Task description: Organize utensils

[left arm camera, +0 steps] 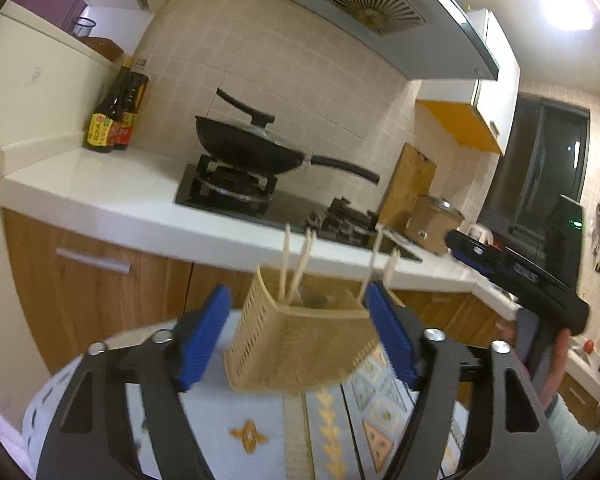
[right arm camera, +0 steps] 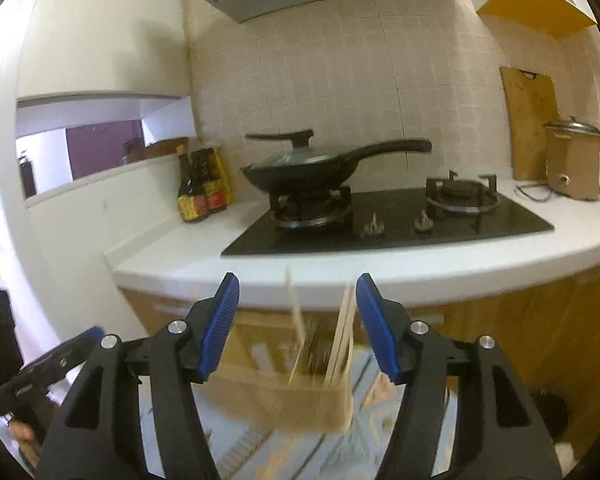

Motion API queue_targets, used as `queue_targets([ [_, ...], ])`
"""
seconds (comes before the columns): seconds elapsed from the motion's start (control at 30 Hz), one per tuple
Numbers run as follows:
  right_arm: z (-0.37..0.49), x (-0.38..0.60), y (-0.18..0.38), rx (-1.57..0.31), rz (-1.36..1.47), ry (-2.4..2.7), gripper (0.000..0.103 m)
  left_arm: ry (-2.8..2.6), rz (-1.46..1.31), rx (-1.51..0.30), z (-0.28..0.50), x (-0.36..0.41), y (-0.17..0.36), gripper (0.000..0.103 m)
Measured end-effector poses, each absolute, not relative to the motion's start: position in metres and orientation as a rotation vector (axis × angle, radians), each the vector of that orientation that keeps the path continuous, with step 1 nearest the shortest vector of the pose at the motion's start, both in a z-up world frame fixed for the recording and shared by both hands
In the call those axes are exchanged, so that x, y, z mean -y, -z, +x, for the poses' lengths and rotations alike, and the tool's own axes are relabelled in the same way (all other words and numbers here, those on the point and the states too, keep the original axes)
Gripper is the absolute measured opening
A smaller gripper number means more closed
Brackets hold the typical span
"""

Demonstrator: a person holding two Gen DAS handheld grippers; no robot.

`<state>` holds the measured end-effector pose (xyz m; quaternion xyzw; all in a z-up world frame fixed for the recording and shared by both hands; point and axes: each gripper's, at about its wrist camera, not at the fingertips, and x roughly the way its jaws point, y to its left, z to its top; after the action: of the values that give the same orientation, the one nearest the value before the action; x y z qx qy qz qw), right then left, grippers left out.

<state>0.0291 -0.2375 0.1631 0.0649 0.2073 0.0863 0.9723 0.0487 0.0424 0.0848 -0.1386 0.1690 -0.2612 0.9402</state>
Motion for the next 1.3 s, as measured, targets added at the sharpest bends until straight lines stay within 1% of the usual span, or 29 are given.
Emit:
queue_targets([
  [0.07,-0.002,0.231,-0.15,-0.436,0.1,-0.144,0.058,0.515,-0.244,-0.372,0.029,-0.033,-0.076,0.081],
  [0.13,-0.024,0.223,-0.137,-0.456,0.073,-0.121,0.058,0.49,-0.192,-0.388,0.011,-0.022,-0.068,0.082],
  [0.2,-0.048,0.215,-0.12,-0.468,0.042,-0.086,0.065,0.458,-0.143,-0.394,-0.005,-0.013,-0.059,0.083],
  [0.3,-0.076,0.205,-0.097,-0.471,0.001,-0.037,0.071,0.381,-0.082,-0.38,-0.033,-0.002,-0.039,0.084],
  [0.37,-0.089,0.204,-0.084,-0.468,0.015,-0.014,0.073,0.342,-0.079,-0.372,-0.044,-0.001,-0.03,0.084],
  [0.67,-0.105,0.206,-0.048,-0.5,0.057,0.015,0.073,0.235,-0.11,-0.306,-0.068,-0.004,-0.013,0.085],
  [0.77,-0.103,0.205,-0.043,-0.509,0.06,0.026,0.073,0.199,-0.118,-0.304,-0.072,-0.006,-0.005,0.086],
  [0.9,-0.101,0.2,-0.038,-0.514,0.046,0.029,0.073,0.184,-0.119,-0.292,-0.074,-0.007,-0.007,0.086],
  [1.0,-0.1,0.196,-0.036,-0.521,0.035,0.02,0.075,0.189,-0.123,-0.298,-0.073,-0.009,-0.007,0.089],
  [1.07,-0.099,0.194,-0.034,-0.531,0.024,0.017,0.076,0.188,-0.129,-0.294,-0.074,-0.01,-0.008,0.094],
  [1.3,-0.093,0.192,-0.027,-0.572,0.013,0.001,0.079,0.163,-0.113,-0.301,-0.072,-0.008,-0.007,0.095],
])
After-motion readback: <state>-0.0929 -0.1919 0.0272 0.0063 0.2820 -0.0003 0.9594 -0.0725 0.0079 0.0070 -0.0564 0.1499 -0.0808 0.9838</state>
